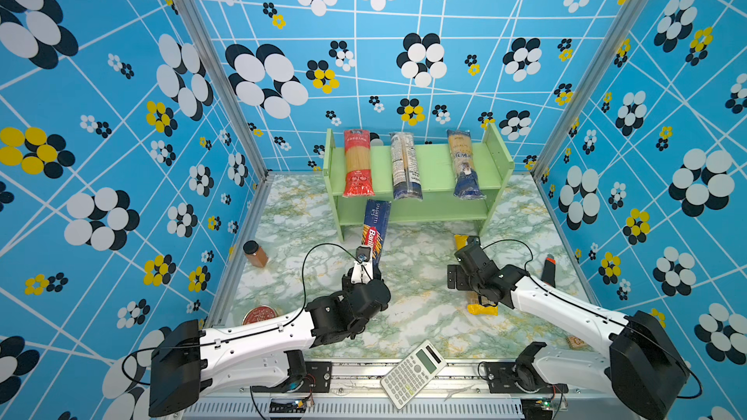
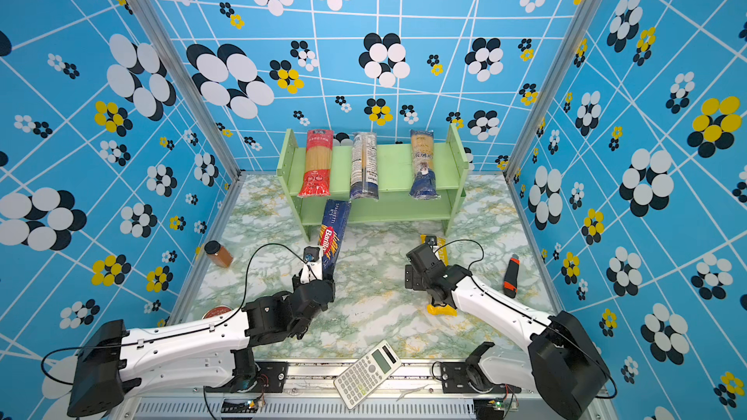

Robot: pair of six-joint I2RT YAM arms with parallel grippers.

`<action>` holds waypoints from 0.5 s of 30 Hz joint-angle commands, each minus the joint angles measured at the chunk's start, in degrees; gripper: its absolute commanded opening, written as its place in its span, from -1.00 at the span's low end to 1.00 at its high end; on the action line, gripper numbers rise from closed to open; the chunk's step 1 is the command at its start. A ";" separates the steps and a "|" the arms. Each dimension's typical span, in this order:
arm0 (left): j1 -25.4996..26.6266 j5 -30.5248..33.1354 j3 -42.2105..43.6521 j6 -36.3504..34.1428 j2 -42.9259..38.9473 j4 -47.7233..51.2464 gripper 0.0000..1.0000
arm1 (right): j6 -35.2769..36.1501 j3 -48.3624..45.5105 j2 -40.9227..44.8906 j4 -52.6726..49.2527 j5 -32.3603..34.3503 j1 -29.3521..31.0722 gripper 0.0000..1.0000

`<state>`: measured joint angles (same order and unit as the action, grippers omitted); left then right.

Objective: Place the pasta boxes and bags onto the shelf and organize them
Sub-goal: 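Lift the Barilla box upright off the table with the left gripper, then carry the upright Barilla box toward the shelf's lower tier with the left gripper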

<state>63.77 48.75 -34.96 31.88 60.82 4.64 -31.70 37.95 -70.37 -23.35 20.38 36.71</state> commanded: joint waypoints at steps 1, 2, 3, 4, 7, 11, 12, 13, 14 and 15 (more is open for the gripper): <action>-2.27 1.87 -4.87 -3.02 0.98 -8.32 -1.00 | 0.66 0.70 0.06 0.30 -0.30 -0.37 0.99; -2.62 1.72 -5.26 -3.28 1.58 -8.62 -1.00 | 0.63 0.67 0.06 0.22 -0.18 -0.33 0.98; -3.06 1.53 -5.70 -3.80 2.29 -9.17 -1.00 | 0.68 0.72 0.06 0.16 -0.15 -0.34 0.99; -3.55 1.18 -6.05 -4.10 3.00 -9.77 -1.00 | 0.76 0.72 0.06 0.16 -0.08 -0.33 0.99; -5.25 -0.69 -7.36 -4.85 5.18 -11.57 -1.00 | 0.99 0.98 -0.37 0.33 -0.08 -0.33 0.99; -6.62 -1.64 -10.15 -5.42 8.68 -11.96 -1.00 | 1.33 1.61 -1.32 0.28 -0.23 -0.34 0.99; -7.09 -1.92 -10.67 -5.67 9.53 -12.43 -1.00 | 1.45 1.84 -1.59 0.37 -0.25 -0.39 0.98; -7.48 -2.14 -11.05 -5.88 10.29 -13.02 -1.00 | 1.47 1.89 -1.78 0.33 -0.30 -0.40 0.98; -7.81 -2.36 -11.30 -6.03 10.84 -13.57 -1.00 | 1.55 2.00 -1.94 0.33 -0.34 -0.42 0.98; -8.23 -2.66 -11.51 -6.20 11.43 -14.41 -1.00 | 1.64 2.12 -2.05 0.55 -0.42 -0.41 0.99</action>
<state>56.53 43.86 -42.37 27.18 72.36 -0.49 -31.05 38.13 -71.77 -23.35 20.38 36.69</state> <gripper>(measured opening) 0.401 0.991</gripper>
